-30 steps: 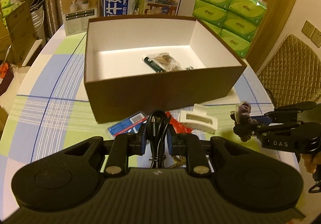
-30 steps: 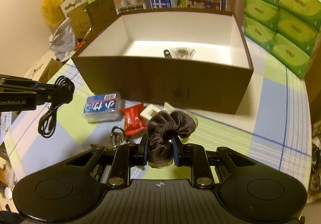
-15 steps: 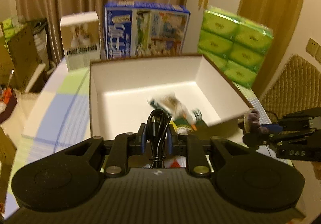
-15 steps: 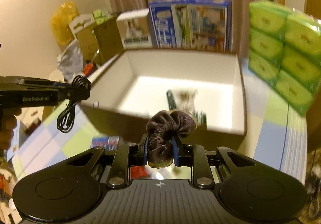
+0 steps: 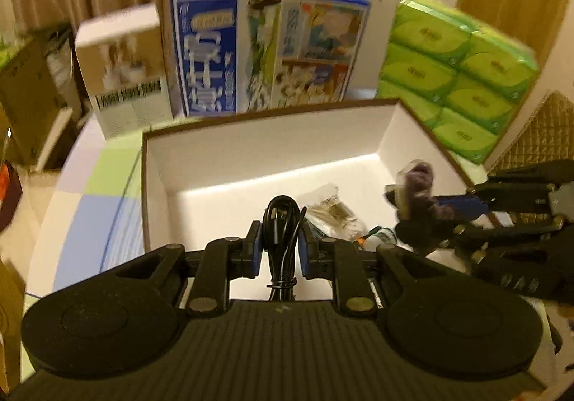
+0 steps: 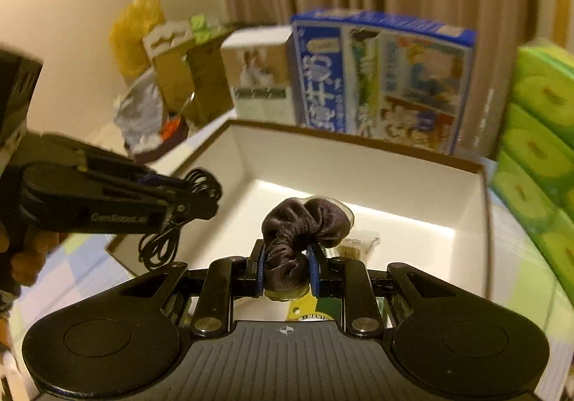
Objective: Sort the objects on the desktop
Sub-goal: 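Open both grippers to drop the cable and scrunchie into the box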
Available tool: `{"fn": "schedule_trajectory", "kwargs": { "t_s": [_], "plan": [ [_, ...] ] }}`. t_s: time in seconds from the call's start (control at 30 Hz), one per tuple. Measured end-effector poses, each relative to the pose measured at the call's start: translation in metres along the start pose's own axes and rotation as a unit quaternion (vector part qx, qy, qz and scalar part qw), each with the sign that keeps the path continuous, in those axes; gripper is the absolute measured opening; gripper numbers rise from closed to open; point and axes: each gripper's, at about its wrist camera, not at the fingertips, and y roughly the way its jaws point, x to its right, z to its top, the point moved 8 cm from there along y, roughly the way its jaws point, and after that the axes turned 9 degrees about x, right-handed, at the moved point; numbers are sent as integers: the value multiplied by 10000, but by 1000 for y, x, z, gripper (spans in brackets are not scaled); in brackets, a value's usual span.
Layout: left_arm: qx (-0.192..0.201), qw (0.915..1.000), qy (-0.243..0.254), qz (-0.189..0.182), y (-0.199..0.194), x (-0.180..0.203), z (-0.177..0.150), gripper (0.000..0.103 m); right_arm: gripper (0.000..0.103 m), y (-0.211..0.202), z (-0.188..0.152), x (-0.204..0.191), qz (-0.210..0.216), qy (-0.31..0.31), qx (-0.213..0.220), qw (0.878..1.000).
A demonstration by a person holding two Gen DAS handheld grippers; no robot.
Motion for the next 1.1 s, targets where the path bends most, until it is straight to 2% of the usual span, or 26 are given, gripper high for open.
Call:
{"fn": "schedule_trajectory", "kwargs": {
  "t_s": [0.2, 0.37, 0.8, 1.03, 1.1],
  "plan": [
    [-469, 9988, -94, 68, 41, -14, -7, 16, 20, 56, -18, 2, 256, -237, -712, 9969],
    [-778, 9969, -24, 148, 71, -21, -14, 16, 20, 83, -27, 14, 348, -78, -1078, 9935],
    [-1251, 9917, 76, 270, 111, -31, -21, 16, 20, 110, -26, 15, 594, -42, -1390, 9885],
    [-1267, 9914, 83, 303, 113, -33, -18, 16, 20, 115, -27, 14, 590, -131, -1482, 9871],
    [-1266, 9915, 63, 298, 112, -33, -17, 16, 25, 115, -27, 14, 595, -149, -1497, 9868]
  ]
}}
